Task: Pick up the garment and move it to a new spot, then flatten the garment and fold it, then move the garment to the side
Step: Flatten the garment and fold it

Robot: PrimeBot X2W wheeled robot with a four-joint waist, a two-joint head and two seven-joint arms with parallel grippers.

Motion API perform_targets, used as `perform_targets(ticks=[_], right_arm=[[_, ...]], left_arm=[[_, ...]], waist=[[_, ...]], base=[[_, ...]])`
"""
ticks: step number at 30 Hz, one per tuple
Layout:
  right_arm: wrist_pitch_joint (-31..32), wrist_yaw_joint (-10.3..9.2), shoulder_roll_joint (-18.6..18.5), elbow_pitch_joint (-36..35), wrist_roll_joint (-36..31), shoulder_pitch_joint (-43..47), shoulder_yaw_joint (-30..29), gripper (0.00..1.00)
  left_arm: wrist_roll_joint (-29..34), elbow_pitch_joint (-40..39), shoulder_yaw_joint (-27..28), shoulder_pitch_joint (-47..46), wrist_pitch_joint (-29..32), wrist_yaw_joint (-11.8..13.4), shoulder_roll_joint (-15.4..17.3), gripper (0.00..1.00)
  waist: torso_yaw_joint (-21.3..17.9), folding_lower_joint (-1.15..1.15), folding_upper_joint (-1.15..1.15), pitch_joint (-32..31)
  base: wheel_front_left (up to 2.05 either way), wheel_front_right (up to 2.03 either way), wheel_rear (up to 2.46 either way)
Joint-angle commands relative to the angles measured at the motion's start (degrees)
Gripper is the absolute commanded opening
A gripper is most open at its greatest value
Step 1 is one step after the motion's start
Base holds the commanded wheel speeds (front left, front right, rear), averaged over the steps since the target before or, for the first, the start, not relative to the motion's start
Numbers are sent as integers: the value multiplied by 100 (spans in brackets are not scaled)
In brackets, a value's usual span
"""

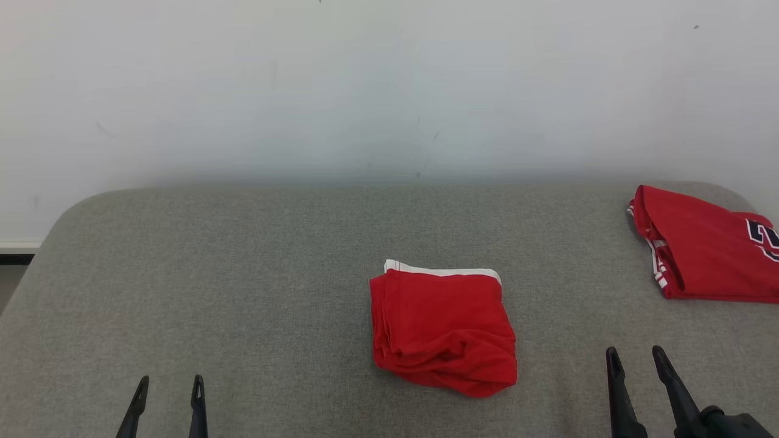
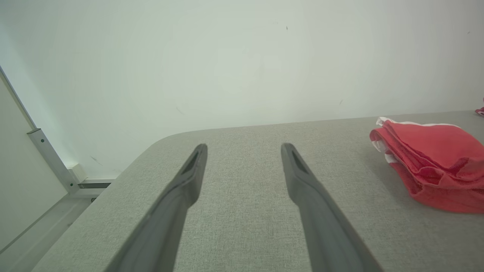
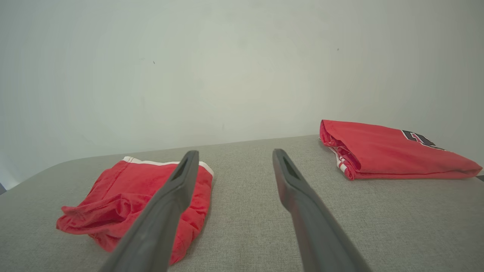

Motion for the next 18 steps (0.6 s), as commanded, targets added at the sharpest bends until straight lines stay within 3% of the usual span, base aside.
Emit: perform_targets(ticks=[1, 18], right_arm=[[-23, 1, 38, -8, -20, 67, -15, 100], [-25, 1, 89, 116, -98, 116, -53, 100]], left_arm=[[-16, -67, -7, 104, -15, -36, 33, 100], [-318, -229, 72, 297, -15, -290, 121, 100]], waist=[[5, 0, 0, -13], [43, 0, 0, -77]], base=[[0, 0, 0], [0, 0, 0]])
